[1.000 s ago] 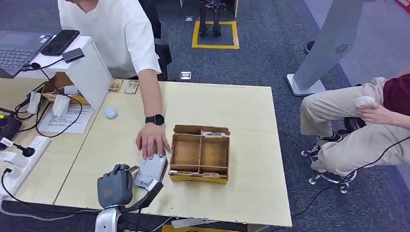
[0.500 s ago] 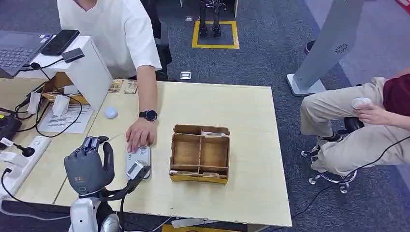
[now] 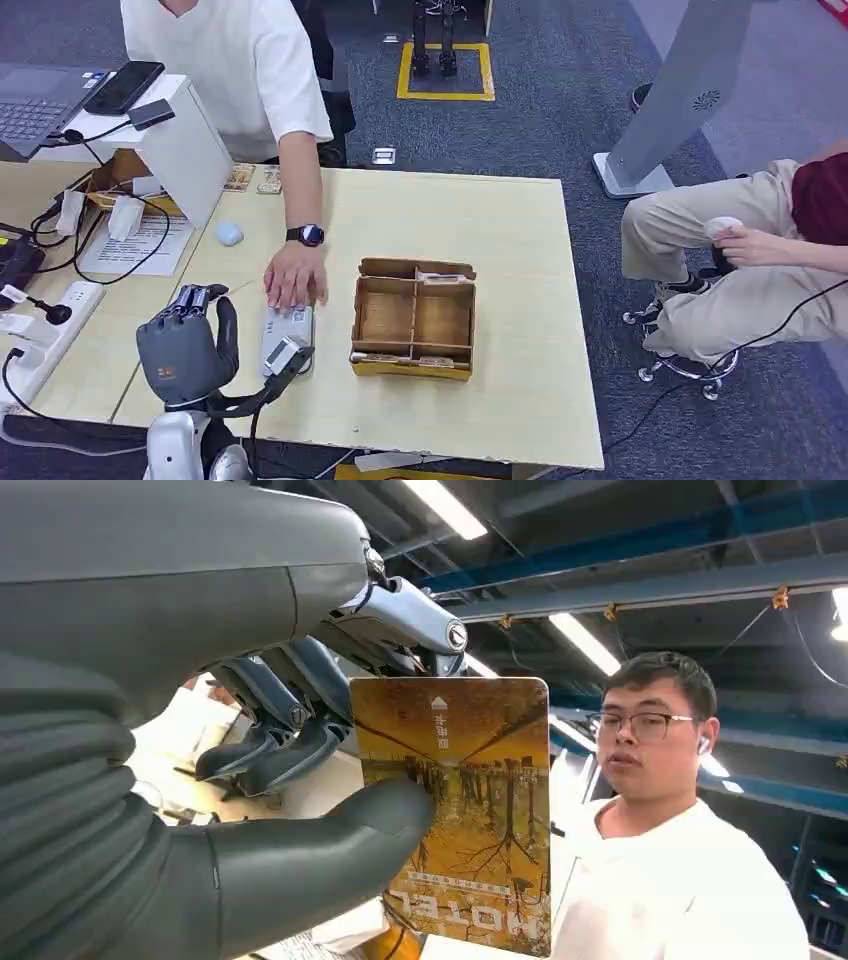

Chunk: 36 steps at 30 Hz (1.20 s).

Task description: Pass the card to the sensor for recognition and then transmit it.

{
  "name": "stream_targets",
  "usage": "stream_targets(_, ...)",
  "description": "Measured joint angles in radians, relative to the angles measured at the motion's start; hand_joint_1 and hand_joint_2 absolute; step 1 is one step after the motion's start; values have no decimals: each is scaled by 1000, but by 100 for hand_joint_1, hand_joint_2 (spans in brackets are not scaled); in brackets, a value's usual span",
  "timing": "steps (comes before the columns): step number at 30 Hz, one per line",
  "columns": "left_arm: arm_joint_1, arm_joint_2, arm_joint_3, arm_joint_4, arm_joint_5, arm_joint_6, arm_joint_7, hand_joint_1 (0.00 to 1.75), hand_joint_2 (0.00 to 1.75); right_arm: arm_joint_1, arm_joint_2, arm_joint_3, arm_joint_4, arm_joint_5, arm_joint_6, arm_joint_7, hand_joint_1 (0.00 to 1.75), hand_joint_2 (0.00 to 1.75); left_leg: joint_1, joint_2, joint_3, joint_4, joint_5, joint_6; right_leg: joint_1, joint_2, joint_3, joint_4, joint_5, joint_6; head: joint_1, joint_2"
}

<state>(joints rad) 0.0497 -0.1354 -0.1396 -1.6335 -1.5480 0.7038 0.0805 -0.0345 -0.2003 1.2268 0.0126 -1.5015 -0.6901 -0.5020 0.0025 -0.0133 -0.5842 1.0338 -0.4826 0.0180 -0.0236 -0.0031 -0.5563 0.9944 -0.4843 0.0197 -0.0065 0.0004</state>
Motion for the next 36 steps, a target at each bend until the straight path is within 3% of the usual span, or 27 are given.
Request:
stream_targets(7,-2,18,-3,136,0,-2,19,175,175,-3,3,0,0,10,0,13,0,175,0,0,0,0,0,0,0,0,0,0,0,0,0,0)
stream_targets(16,-26,38,-67,339,0,-2,81,175,175,-6,5,0,0,11,0,20,0,175,0,0,0,0,0,0,0,0,0,0,0,0,0,0)
stream_targets(36,-66,45,-134,480,0,0,114,175,175,-6,5,0,0,7,0,20,0,175,0,0,0,0,0,0,0,0,0,0,0,0,0,0)
